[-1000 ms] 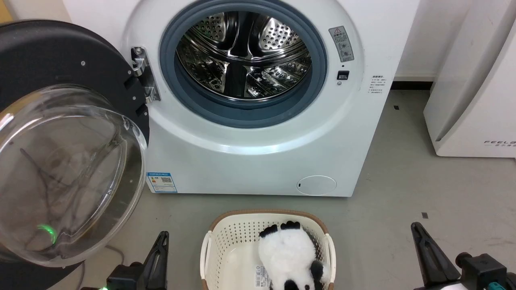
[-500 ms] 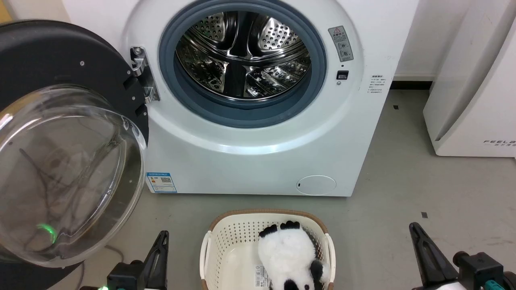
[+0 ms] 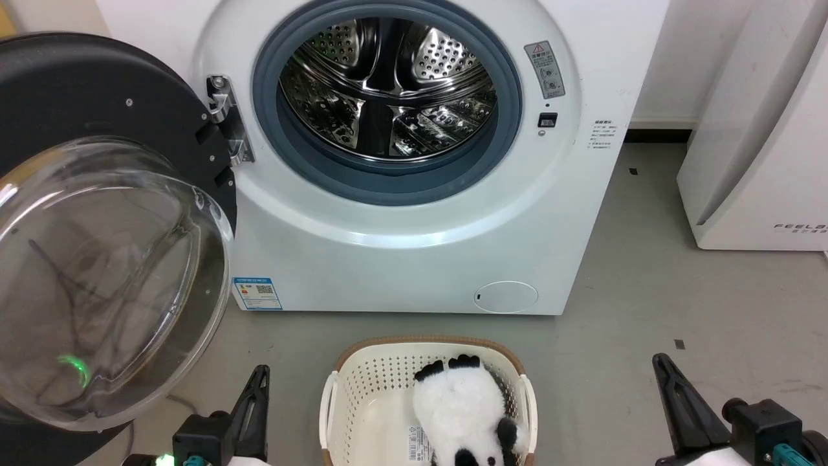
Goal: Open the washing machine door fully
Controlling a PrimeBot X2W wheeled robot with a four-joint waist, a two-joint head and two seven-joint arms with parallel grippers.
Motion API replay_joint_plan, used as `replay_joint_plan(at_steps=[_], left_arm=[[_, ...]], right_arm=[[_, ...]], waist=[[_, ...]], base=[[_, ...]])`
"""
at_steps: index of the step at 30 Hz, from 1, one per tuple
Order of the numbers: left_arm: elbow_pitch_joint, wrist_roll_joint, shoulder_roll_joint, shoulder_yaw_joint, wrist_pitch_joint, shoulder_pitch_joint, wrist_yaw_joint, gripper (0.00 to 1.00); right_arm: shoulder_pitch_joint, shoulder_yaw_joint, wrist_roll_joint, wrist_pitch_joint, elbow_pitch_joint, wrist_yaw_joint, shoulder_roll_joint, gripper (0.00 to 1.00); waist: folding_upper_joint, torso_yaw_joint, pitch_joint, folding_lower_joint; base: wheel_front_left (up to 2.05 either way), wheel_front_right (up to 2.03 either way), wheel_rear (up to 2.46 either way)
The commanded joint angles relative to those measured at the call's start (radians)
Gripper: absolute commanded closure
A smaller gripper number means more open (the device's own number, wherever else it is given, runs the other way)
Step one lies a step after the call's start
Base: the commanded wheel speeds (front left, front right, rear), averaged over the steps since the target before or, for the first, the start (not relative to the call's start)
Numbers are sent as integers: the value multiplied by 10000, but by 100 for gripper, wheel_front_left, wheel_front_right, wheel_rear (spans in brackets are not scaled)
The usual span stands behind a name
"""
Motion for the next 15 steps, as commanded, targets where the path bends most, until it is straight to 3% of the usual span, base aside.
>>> replay_joint_plan(at_steps=[1, 15], left_arm=[[-67, 44, -12, 42, 46, -169, 18, 100], [-162, 136, -59, 111, 262, -296, 46, 100]], right_arm=[[-191, 17, -28, 25, 30, 2, 6, 100], [-365, 66, -76, 115, 114, 3, 9, 100]], waist=[[0, -1, 0, 0], [0, -36, 8, 0]], base=[[0, 0, 0], [0, 0, 0]])
